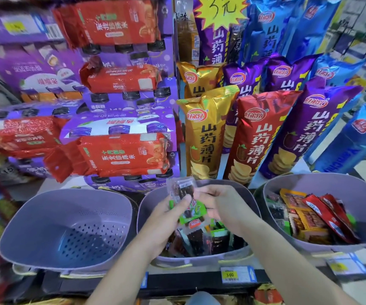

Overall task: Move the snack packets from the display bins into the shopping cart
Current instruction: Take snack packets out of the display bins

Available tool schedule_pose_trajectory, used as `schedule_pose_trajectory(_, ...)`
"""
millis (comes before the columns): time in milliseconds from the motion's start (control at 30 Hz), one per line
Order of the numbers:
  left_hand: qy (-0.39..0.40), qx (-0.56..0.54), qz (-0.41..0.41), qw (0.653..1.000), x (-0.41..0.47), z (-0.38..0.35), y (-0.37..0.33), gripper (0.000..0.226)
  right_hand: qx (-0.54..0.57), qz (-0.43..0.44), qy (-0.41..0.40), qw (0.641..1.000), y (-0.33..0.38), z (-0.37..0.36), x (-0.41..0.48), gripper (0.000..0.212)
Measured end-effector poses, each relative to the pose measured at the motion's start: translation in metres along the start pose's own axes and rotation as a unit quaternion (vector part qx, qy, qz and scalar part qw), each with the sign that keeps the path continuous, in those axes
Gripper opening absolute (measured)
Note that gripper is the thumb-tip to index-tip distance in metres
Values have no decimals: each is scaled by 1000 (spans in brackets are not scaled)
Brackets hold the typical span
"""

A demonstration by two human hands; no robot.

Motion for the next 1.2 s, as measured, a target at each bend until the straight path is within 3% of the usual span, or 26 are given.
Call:
schedule_pose_trajectory(67, -21, -53, 13, 998, 4, 8, 2, 28, -13, 5, 25, 1000, 4, -5, 2, 10)
schedule_pose_trajectory(133, -27, -83, 6, 996, 5, 19, 0, 24, -141, 40, 36, 989, 13, 8, 6, 13)
schedule_pose_trajectory(233, -52, -97, 1, 994, 5, 37, -1, 21, -379, 79, 135, 912, 19, 23, 6, 15)
schedule_pose_trajectory(367, -73, -83, -7, 994, 8, 48, 5, 16, -518, 49, 296, 801, -10, 21, -6, 20)
schedule_pose_trajectory(500, -74, -65, -11, 995, 11, 47, 8, 17, -546, 72, 318, 772, -27, 14, -9, 19)
schedule_pose_trajectory(667, -84, -84, -14, 993, 14, 50, 8, 19, -539, 108, 287, 785, -22, 19, -8, 10)
schedule_pose_trajectory(733, -81, -86, -17, 993, 13, 48, 6, 19, -501, 112, 233, 826, -11, 29, -6, 1)
schedule_pose_trajectory(833, -82, -79, -22, 993, 11, 47, 4, 18, -402, 103, 154, 897, 7, 44, -5, 18)
schedule_pose_trajectory(1000, -82, -58, -24, 995, 11, 45, 6, 13, -146, 61, 72, 985, 21, 38, -8, 12)
schedule_pose_trajectory(1200, -50, -82, 33, 995, 12, 36, 12, 40, 18, -28, 15, 999, -17, -5, -1, 14)
Point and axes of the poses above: each hand's wrist, its own x-axis towards the middle knuckle, its own z-axis out of the back of the hand, y = z × x, the point moved 8 cm from there along x, towards the middle knuckle, and after that the axes turned 12 degrees about z, right-handed, at the moved point
